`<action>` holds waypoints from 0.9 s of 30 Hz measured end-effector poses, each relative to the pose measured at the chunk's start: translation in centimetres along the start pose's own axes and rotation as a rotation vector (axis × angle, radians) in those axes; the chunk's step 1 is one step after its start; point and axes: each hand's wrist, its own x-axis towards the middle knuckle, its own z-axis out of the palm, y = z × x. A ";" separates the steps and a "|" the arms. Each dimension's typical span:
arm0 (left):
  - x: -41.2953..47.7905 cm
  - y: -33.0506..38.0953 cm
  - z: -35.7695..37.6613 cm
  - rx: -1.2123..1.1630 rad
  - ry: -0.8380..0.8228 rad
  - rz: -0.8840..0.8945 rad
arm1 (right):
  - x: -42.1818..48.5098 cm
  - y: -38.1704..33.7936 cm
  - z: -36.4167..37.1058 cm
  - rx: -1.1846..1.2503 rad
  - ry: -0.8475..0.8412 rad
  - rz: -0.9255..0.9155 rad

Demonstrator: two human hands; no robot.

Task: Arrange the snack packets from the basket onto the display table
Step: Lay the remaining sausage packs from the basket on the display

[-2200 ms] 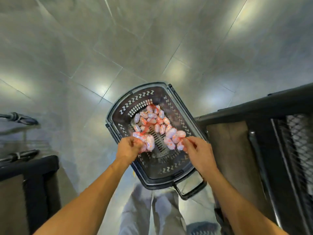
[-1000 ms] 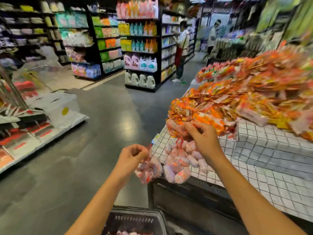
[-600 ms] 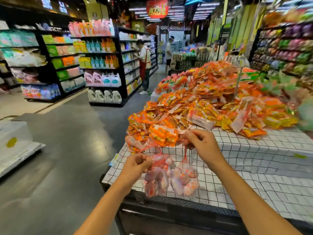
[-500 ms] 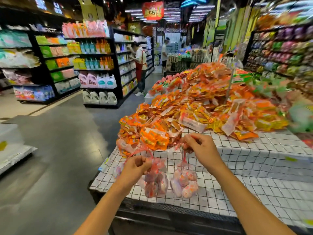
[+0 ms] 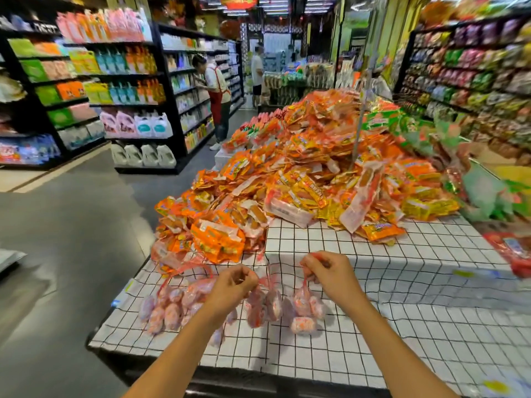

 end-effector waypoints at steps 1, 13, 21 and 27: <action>0.6 -0.3 0.3 0.008 -0.003 -0.008 | 0.1 0.6 -0.1 -0.002 0.006 0.024; 5.4 -4.9 1.4 0.242 0.088 0.000 | 1.4 6.8 1.6 -0.406 -0.039 0.115; 5.1 -7.6 0.9 0.565 0.074 0.003 | 0.9 9.1 3.4 -0.721 -0.201 0.135; 3.4 -7.6 -0.4 0.776 0.105 0.054 | 0.8 8.9 4.0 -0.954 -0.268 -0.064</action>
